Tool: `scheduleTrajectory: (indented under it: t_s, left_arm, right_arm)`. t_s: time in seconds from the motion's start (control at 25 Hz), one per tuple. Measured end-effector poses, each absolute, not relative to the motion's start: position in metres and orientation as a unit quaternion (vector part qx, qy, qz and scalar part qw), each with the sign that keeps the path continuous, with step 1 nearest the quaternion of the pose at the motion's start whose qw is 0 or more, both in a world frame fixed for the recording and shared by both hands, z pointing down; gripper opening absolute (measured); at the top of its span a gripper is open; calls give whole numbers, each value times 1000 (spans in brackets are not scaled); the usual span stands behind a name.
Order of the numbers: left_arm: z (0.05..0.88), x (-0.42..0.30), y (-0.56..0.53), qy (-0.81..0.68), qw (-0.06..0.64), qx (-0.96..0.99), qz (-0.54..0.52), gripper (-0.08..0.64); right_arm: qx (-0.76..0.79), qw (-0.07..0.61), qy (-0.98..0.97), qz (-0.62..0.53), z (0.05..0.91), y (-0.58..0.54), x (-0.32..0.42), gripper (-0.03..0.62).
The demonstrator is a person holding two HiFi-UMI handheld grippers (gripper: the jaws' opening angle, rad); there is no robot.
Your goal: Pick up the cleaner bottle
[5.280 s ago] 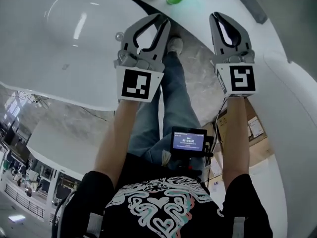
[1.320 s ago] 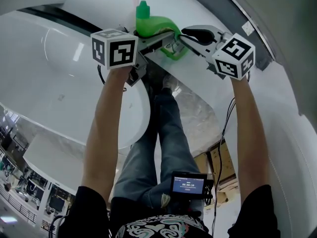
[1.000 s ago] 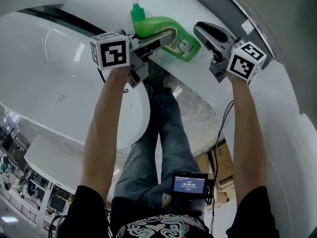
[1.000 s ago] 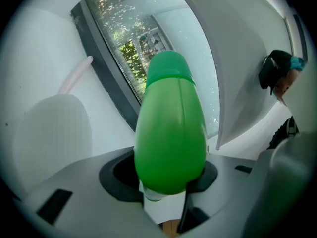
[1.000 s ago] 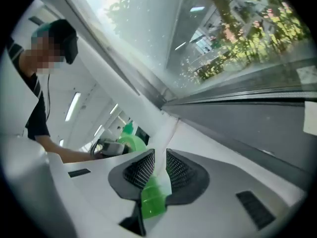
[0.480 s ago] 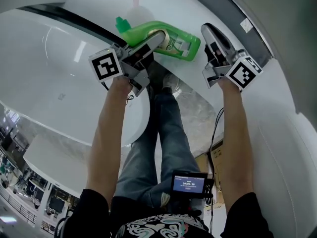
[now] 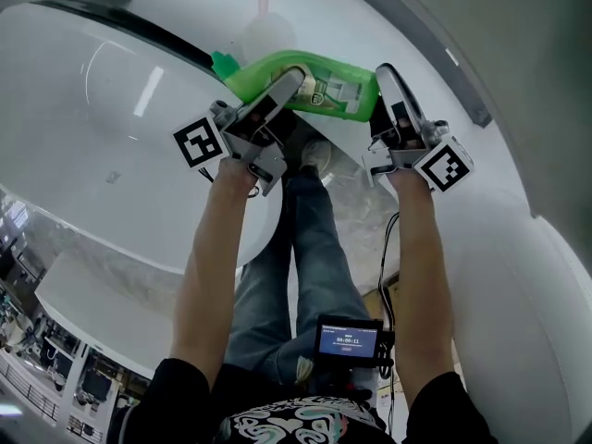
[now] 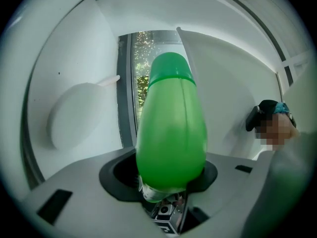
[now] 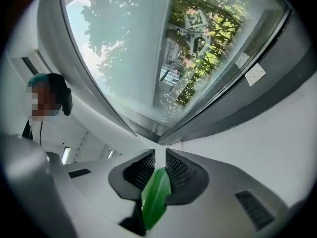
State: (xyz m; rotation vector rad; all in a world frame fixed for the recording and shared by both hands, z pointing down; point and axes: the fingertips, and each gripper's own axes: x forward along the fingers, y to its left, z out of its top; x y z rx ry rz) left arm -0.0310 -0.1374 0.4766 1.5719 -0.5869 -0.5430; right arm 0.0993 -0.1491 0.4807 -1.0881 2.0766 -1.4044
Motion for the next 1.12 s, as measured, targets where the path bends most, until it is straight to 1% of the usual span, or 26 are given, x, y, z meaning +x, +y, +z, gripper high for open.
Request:
scheduleTrajectory:
  t_s: [0.08, 0.16, 0.24, 0.44, 0.8, 1.12]
  left_arm:
    - [474, -31, -138, -259, 637, 684, -245, 193]
    - [476, -31, -136, -262, 638, 681, -248, 193]
    - [484, -30, -136, -261, 636, 681, -251, 193]
    - [490, -29, -139, -247, 642, 675, -267, 193]
    - [476, -29, -147, -236, 647, 651, -318, 193]
    - [442, -24, -161, -227, 637, 664, -318, 195]
  right_arm:
    - [-393, 231, 729, -511, 476, -150, 101, 83]
    - [-394, 240, 722, -516, 480, -150, 102, 75]
    - [-402, 231, 723, -511, 487, -151, 102, 64]
    - [-439, 205, 727, -488, 489, -150, 103, 64]
    - [-415, 230, 733, -487, 461, -150, 104, 64]
    - [-402, 234, 741, -484, 422, -161, 90, 64]
